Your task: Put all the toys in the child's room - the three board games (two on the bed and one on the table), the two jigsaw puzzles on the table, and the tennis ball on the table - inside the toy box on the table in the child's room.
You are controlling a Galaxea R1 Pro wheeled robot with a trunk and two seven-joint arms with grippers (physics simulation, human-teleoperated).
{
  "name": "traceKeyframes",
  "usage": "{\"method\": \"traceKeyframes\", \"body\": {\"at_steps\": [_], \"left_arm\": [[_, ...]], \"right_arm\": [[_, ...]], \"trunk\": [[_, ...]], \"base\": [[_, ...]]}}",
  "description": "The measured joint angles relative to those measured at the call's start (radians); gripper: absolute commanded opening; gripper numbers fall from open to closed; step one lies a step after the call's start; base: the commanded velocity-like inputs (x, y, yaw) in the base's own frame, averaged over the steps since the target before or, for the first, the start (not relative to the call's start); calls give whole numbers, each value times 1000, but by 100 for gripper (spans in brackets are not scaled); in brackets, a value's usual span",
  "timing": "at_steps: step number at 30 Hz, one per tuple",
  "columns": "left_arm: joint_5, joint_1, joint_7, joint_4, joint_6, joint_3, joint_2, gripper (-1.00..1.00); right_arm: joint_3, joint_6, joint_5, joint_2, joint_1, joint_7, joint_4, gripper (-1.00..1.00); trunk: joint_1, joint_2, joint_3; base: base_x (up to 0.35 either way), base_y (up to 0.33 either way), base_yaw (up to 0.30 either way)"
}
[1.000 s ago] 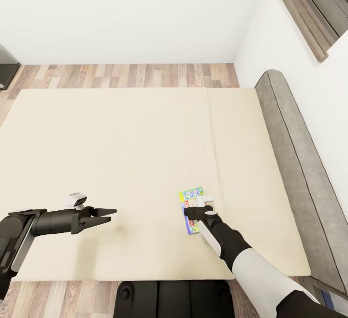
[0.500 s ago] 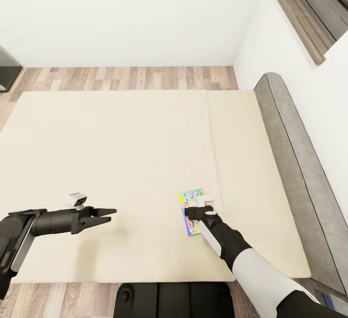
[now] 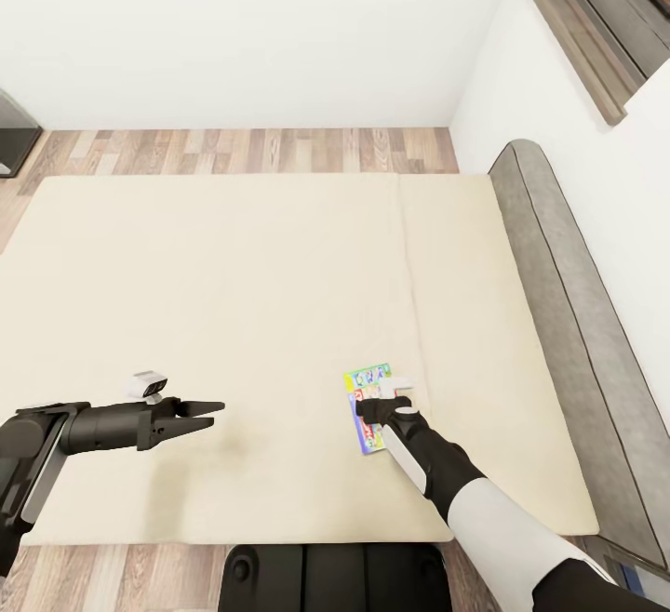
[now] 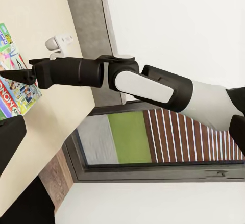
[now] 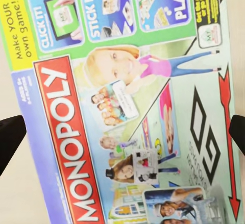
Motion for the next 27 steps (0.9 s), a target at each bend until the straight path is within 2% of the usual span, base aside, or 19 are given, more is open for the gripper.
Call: {"method": "traceKeyframes", "body": {"at_steps": [6, 17, 27], "left_arm": [[0, 0, 0, 0, 0, 0, 0, 100], [0, 0, 0, 0, 0, 0, -1, 100], [0, 0, 0, 0, -1, -1, -2, 100]], "right_arm": [[0, 0, -1, -1, 0, 0, 2, 100], [-2, -2, -2, -28, 0, -2, 3, 100], [-1, -2, -2, -27, 0, -2, 3, 100]], "trunk": [[0, 0, 0], [0, 0, 0], [0, 0, 0]], "base": [[0, 0, 0], [0, 0, 0], [0, 0, 0]]}}
